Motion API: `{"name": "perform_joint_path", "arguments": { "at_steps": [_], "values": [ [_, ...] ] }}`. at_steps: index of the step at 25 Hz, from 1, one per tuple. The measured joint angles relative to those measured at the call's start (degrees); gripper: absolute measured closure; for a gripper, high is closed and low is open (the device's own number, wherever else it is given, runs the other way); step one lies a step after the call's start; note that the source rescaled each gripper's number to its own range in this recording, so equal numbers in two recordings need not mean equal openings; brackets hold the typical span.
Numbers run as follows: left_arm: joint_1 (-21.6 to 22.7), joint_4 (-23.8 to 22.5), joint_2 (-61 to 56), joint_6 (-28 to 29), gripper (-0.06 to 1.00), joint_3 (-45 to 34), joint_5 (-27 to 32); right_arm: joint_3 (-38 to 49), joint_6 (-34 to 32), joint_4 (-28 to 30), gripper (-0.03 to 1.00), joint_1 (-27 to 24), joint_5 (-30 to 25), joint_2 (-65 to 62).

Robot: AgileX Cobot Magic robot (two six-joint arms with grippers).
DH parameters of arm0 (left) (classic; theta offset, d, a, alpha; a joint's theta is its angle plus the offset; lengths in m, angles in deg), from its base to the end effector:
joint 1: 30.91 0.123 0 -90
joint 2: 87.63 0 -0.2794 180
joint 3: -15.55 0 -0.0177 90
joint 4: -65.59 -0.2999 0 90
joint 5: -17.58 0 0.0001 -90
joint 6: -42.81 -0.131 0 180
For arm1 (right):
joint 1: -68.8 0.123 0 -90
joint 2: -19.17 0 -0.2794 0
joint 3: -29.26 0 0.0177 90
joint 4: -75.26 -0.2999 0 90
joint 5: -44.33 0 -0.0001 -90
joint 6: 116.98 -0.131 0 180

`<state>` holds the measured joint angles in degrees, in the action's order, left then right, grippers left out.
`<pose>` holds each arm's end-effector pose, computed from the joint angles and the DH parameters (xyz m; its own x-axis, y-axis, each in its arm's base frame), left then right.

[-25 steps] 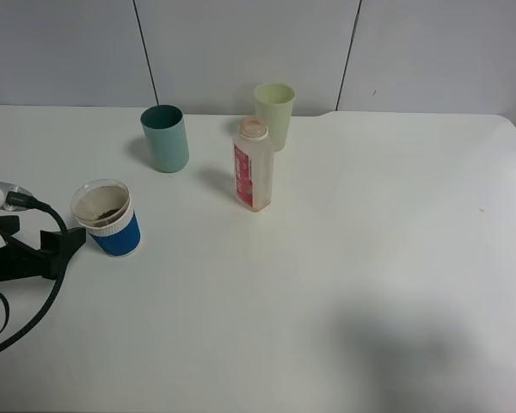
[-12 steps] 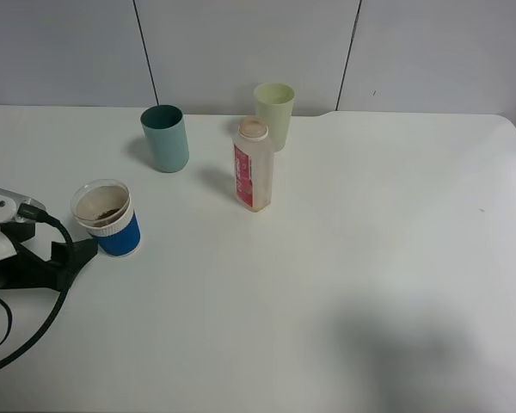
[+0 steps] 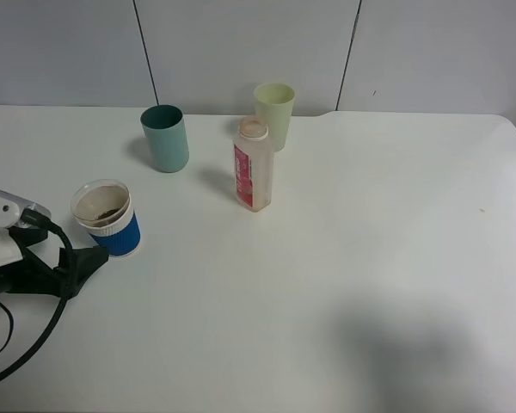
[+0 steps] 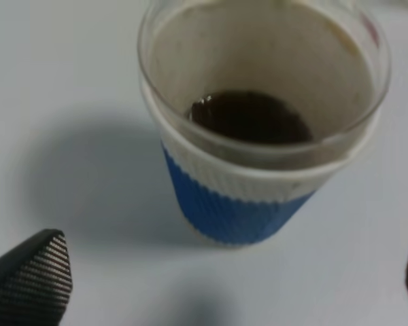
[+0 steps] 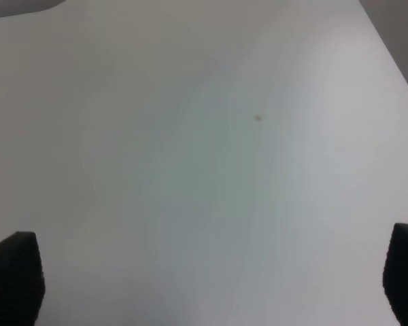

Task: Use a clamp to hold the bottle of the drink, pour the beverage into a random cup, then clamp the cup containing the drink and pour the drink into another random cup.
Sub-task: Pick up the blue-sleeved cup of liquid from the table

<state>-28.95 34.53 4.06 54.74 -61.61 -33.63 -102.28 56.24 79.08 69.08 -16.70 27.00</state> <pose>0.1869 -0.0463 0.0478 -0.4768 0.1229 -0.8704 0.3864 0.9187 -0.0819 0.0791 -0.0073 0.2822 -0.4524 0.0835 -0.8879 0.0861 0.9950 0.0498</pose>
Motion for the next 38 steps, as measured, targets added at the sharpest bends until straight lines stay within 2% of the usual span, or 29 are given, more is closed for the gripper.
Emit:
{"name": "perform_joint_path", "arguments": {
  "at_steps": [10, 11, 14, 23, 26, 29, 38],
  "values": [
    [0.0, 1.9, 9.5, -3.4, -0.05, 0.0, -8.7, 0.0, 0.0, 0.0, -0.03, 0.0, 0.0, 0.0],
    [0.0, 2.0, 13.9, -4.5, -0.05, 0.0, -12.1, 0.0, 0.0, 0.0, -0.03, 0.0, 0.0, 0.0],
    [0.0, 2.0, 19.2, -6.3, -0.05, 0.0, -17.0, 0.0, 0.0, 0.0, -0.03, 0.0, 0.0, 0.0],
    [0.0, 3.8, 23.4, -11.4, -0.05, 0.0, -17.8, 0.0, 0.0, 0.0, -0.03, 0.0, 0.0, 0.0],
    [0.0, 4.7, 23.4, -12.5, -0.01, 0.0, -17.8, 0.0, 0.0, 0.0, -0.03, 0.0, 0.0, 0.0],
    [0.0, 4.6, 23.4, -12.7, 0.02, 0.0, -17.8, 0.0, 0.0, 0.0, -0.03, 0.0, 0.0, 0.0],
    [0.0, 4.0, 23.7, -12.6, 0.02, 3.1, -18.0, 0.0, 0.0, 0.0, -0.03, 0.0, 0.0, 0.0]
  ]
}}
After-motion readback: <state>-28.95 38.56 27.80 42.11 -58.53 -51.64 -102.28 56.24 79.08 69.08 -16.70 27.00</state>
